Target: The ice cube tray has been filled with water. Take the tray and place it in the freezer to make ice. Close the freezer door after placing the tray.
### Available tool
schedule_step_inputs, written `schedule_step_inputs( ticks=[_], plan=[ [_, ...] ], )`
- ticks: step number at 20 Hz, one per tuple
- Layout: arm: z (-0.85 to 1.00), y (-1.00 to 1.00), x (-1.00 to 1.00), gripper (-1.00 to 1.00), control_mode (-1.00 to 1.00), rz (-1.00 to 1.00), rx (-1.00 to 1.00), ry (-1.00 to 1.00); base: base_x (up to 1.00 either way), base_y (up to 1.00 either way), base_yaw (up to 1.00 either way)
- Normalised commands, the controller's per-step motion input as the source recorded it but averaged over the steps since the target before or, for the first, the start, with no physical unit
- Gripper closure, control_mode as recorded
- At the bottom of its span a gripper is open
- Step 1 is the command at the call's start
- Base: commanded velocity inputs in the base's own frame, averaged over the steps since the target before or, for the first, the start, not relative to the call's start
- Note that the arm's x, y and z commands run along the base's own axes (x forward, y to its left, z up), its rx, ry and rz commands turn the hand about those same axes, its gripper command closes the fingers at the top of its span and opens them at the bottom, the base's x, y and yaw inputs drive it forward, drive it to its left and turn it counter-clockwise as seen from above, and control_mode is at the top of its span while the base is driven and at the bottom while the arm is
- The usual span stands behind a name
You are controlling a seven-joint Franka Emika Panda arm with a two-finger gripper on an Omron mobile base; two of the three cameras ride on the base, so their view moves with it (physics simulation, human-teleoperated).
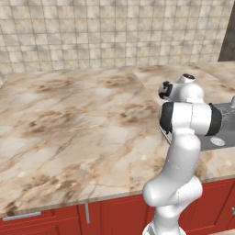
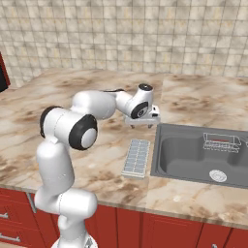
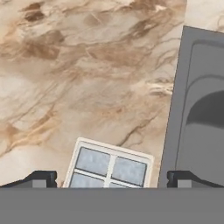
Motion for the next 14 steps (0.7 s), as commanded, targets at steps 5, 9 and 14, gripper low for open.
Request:
schedule_step_inputs(
  ticks=[5, 9, 14],
  plan=[
    [-0.36, 0.00, 0.45, -1.00, -1.00, 0.00, 0.00, 0.02, 0.00, 0.00, 0.00],
    [-0.31, 0.00, 0.30, -1.00, -1.00, -0.06, 0.00, 0.01, 0.00, 0.00, 0.00],
    [-0.25, 0.00, 0.36, -1.00, -1.00, -0.12, 0.00, 0.01, 0.00, 0.00, 0.00]
  ],
)
